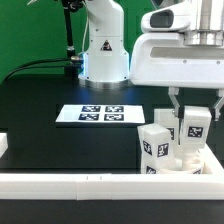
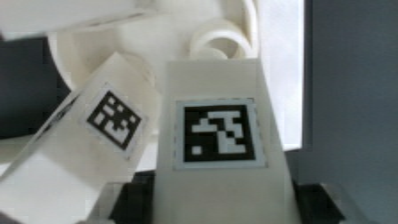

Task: Assemble stool

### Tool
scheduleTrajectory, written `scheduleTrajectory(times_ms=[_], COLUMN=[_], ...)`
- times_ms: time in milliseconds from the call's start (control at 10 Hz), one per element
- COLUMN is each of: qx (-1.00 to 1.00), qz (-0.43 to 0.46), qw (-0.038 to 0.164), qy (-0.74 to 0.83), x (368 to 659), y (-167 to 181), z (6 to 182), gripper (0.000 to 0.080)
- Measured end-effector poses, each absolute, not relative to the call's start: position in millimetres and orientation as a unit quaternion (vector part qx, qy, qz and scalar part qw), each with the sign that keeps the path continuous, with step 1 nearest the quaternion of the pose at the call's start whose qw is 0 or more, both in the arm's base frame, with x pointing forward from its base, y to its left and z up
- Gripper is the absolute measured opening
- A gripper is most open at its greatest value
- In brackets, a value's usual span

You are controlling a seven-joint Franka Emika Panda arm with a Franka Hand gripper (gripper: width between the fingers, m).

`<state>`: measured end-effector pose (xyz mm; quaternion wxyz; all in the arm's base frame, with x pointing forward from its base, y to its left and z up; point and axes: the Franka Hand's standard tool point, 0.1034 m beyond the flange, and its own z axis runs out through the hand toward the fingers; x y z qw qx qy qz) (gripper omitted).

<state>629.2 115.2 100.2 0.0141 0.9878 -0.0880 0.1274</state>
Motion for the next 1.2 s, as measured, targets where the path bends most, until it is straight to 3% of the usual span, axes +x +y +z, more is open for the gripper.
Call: scheduleTrajectory(times_ms=[700, 1200], qx=[0.989, 0.988], qz=[0.124, 0.132], qw=[0.02, 0.018], qy=[-0.084, -0.082], x=[632, 634], y=[117, 120], z=[85.3, 85.7], gripper=[0.0337, 0.0337])
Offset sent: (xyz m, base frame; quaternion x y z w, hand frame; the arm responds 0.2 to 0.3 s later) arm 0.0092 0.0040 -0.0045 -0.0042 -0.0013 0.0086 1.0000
